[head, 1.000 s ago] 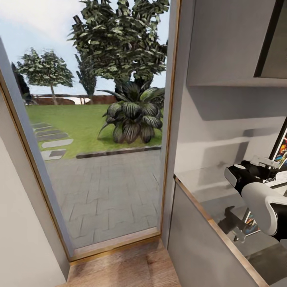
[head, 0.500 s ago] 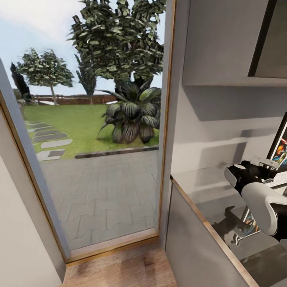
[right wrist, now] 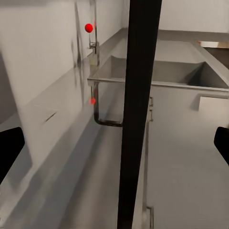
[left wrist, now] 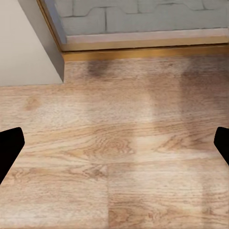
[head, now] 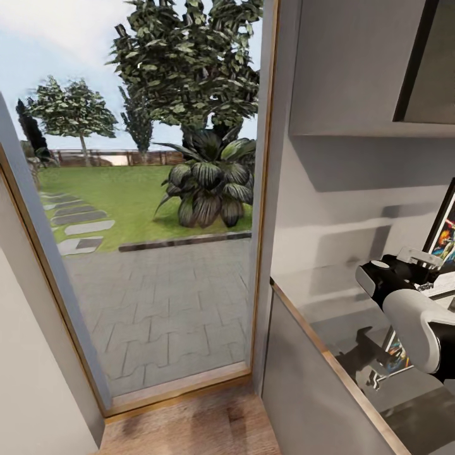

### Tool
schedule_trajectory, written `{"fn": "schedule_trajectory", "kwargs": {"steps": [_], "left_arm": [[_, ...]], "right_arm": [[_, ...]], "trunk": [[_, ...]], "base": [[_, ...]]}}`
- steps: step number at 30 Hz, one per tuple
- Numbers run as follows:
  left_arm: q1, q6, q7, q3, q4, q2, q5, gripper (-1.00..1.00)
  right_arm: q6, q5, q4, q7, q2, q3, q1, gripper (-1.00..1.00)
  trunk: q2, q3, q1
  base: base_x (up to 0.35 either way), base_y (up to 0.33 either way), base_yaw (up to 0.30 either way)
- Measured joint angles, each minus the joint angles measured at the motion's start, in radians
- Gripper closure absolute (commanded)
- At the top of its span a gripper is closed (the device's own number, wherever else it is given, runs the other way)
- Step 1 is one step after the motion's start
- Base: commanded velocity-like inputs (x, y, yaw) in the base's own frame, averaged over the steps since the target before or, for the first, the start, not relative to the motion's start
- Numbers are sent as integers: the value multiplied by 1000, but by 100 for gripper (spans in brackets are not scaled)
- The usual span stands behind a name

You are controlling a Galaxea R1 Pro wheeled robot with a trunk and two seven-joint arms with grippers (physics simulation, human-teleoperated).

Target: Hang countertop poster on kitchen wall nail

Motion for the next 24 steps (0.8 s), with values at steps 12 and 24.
{"fn": "schedule_trajectory", "kwargs": {"steps": [12, 24], "left_arm": [[1, -1, 0, 1, -1, 0, 0, -100], [1, -1, 0, 1, -1, 0, 0, -100]], "right_arm": [[-1, -83, 0, 3, 0, -5, 0, -100], [-1, -90, 0, 3, 0, -3, 0, -100]], "trunk": [[0, 0, 0], [0, 0, 0]], "base": [[0, 0, 0], [3, -1, 0]]}}
